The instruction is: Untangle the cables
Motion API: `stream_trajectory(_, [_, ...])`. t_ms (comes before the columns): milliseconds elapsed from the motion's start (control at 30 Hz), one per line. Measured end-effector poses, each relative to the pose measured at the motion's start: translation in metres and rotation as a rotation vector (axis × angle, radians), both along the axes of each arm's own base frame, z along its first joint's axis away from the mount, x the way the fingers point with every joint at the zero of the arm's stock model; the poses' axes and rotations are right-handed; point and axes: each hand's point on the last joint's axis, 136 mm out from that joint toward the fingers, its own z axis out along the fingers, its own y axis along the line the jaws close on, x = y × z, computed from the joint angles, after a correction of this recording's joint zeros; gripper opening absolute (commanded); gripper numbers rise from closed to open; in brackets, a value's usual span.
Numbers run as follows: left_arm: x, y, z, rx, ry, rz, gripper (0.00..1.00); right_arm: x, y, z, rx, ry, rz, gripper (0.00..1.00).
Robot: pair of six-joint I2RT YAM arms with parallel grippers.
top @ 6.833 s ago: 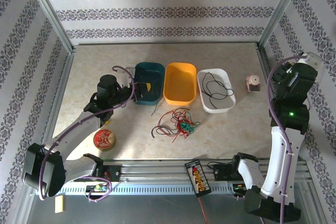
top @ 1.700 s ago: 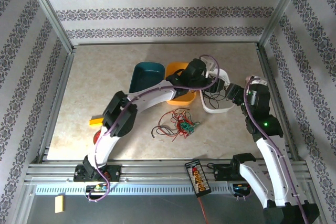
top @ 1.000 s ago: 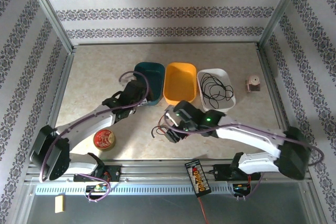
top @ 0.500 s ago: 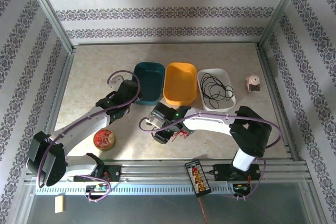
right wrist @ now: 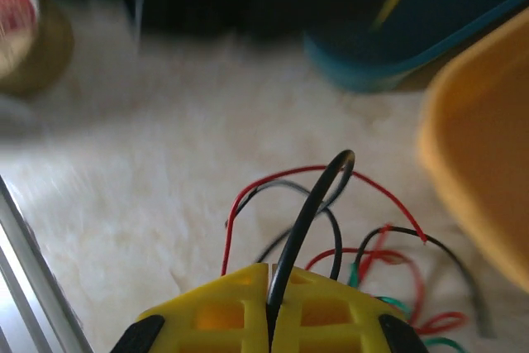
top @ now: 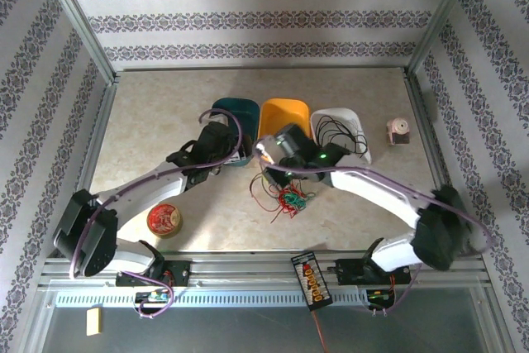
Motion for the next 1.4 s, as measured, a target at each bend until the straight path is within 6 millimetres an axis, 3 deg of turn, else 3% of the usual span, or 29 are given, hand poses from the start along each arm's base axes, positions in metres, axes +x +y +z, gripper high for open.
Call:
stream_trajectory(133, [0.000, -0.025, 0.005, -0.017, -0.015, -0.107, 0.81, 0.023, -0.034, 0.039, 0.090, -0.056, -0.144, 0.00])
stream_trajectory(367, [-0.003, -0.056, 0.017, -0.002, -0.055, -0.236, 0.81, 0.053, -0.097, 0.078, 0.160, -0.150, -0.409, 0.01])
stream_trajectory(467, [-0.009, -0.066, 0.014, -0.006, -0.046, -0.296, 0.81, 0.064, -0.125, 0.085, 0.113, -0.219, -0.542, 0.00])
stream_trajectory(733, [-0.023, -0.090, -0.007, -0.004, 0.010, -0.442, 0.81, 0.087, -0.202, 0.074, 0.066, -0.203, -0.868, 0.00])
stream_trajectory(833, [-0.026, -0.093, -0.007, -0.003, 0.008, -0.458, 0.80, 0.088, -0.208, 0.077, 0.087, -0.198, -0.888, 0.00])
stream_trajectory(933, [-0.028, -0.095, -0.008, 0.001, 0.008, -0.470, 0.80, 0.086, -0.201, 0.095, 0.137, -0.217, -0.859, 0.00])
stream_trajectory(1233, [-0.033, -0.100, -0.022, 0.059, 0.032, -0.494, 0.80, 0.078, -0.197, 0.227, 0.321, -0.478, -0.783, 0.00])
stream_trajectory(1300, [-0.033, -0.099, -0.023, 0.065, 0.030, -0.488, 0.81, 0.080, -0.199, 0.236, 0.322, -0.507, -0.784, 0.00])
stream_trajectory(1400, [-0.031, -0.097, -0.023, 0.073, 0.027, -0.480, 0.81, 0.092, -0.207, 0.228, 0.287, -0.506, -0.807, 0.00])
